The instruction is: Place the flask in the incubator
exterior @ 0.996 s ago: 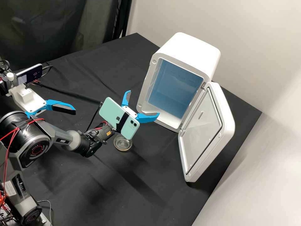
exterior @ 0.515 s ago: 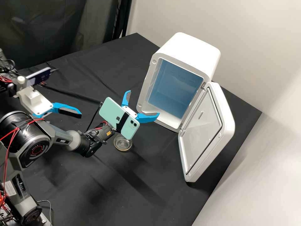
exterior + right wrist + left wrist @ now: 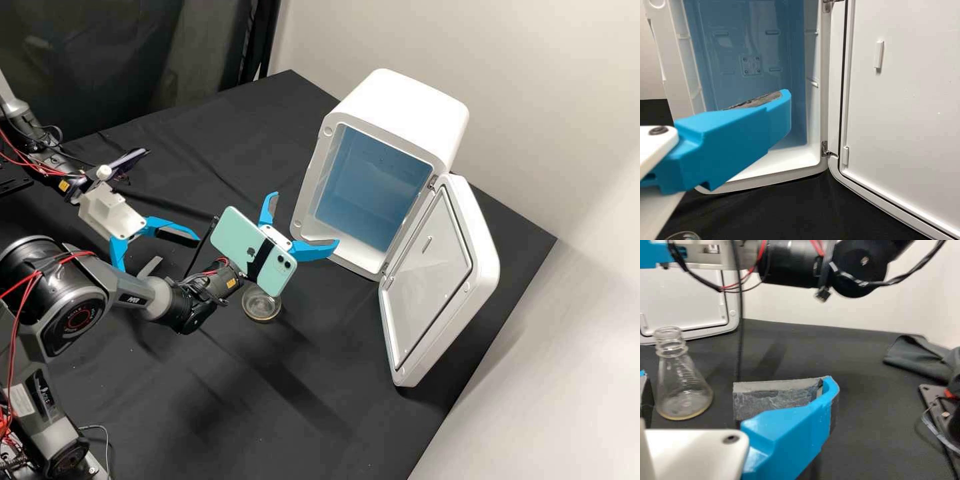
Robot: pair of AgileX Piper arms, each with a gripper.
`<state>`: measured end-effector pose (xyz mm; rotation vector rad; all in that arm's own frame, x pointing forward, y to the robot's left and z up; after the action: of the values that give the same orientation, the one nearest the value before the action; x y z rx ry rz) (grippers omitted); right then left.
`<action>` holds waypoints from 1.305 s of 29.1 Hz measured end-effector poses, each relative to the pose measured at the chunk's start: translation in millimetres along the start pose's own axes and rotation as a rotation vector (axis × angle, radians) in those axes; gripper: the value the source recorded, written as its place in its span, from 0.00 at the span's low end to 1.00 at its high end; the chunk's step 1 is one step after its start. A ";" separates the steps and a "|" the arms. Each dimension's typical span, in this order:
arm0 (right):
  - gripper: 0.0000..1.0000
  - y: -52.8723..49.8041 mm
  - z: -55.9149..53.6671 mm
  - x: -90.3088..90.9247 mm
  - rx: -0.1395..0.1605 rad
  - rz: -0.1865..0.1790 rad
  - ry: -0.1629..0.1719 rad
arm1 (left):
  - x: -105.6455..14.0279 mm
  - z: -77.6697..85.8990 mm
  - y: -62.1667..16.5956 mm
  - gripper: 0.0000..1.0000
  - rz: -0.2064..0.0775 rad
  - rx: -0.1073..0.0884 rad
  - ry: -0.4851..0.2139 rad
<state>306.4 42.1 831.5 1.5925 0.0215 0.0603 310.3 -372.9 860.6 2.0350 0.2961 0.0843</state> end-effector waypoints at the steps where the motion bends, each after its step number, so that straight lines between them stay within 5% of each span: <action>1: 1.00 0.0 0.0 0.0 0.000 0.000 0.000 | -1.2 -6.0 0.9 1.00 0.002 -0.001 0.016; 9: 1.00 0.0 0.0 0.0 0.000 0.000 0.000 | -11.1 -37.1 4.1 1.00 0.014 -0.023 0.113; 24: 1.00 0.0 0.0 0.0 0.000 0.000 0.000 | -11.3 -47.5 -7.9 1.00 -0.031 -0.041 0.148; 38: 1.00 0.0 0.0 0.0 0.000 0.000 0.000 | -22.5 -78.3 -6.1 1.00 -0.018 -0.070 0.247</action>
<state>306.4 42.1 831.5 1.5925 0.0215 0.0603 272.9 -308.0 893.2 1.9529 0.4592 0.3318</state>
